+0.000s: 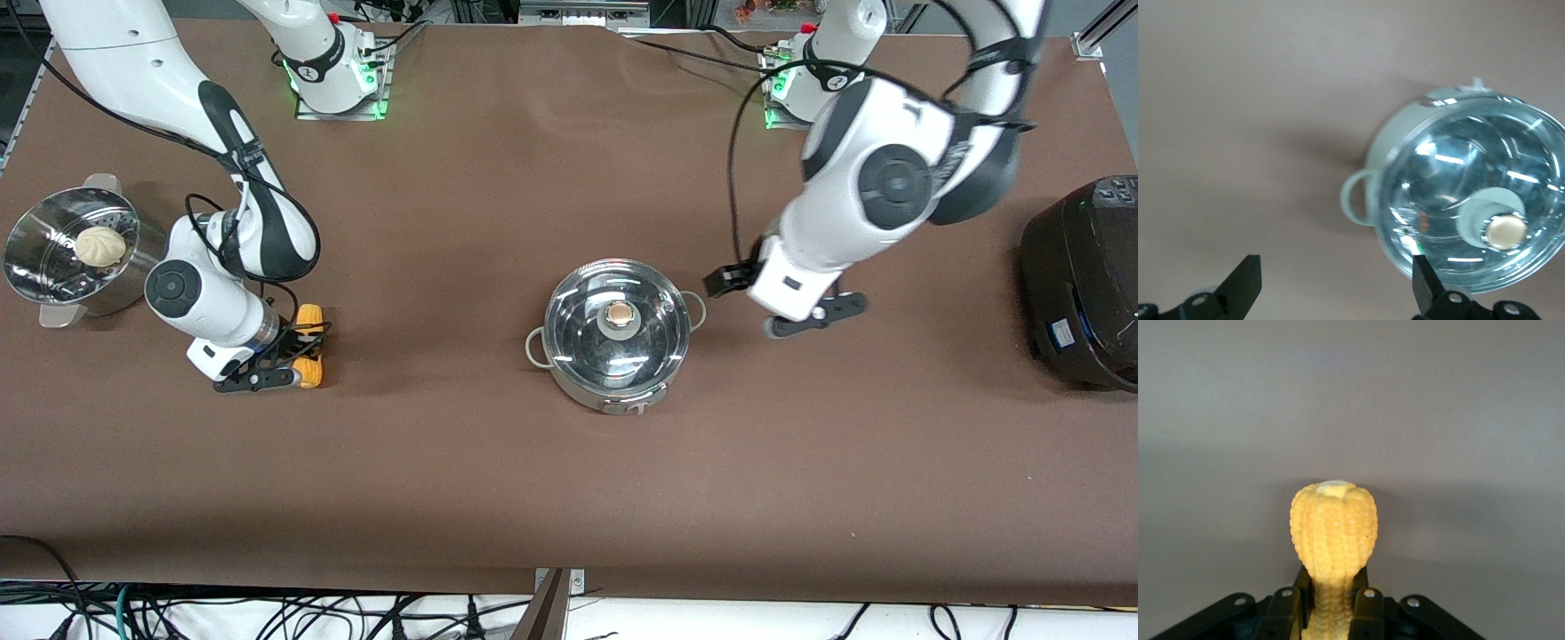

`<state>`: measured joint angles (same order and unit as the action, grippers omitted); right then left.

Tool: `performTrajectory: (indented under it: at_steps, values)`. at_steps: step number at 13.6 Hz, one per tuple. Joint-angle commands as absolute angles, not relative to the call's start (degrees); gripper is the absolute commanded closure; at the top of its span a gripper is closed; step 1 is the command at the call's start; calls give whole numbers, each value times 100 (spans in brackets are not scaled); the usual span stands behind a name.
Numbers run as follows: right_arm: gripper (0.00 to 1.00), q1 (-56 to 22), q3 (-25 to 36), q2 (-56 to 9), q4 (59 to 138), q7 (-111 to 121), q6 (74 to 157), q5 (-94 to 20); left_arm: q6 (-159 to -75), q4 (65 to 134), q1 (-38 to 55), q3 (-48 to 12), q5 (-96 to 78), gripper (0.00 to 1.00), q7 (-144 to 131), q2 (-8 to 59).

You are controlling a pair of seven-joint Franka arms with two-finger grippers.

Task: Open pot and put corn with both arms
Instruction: 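Grasp the lid knob with the left gripper while the right gripper lifts corn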

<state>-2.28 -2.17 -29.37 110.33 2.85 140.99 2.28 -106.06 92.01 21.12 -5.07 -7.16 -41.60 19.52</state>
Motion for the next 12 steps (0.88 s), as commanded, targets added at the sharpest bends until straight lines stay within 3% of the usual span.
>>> performTrajectory:
  at_steps: [1,5,12]
  values:
    - [81,-193,-229,-2427,10743,483,13250,237,-10819,8747,2678,-439,-458,1,-4472,2485]
    - [81,-193,-193,-2338,9381,457,11167,211,-10819,7982,3207,-431,-167,1,-5396,3180]
    - [81,-185,-97,-2338,7553,483,8529,237,-10828,7357,3454,-396,193,1,-5757,3621]
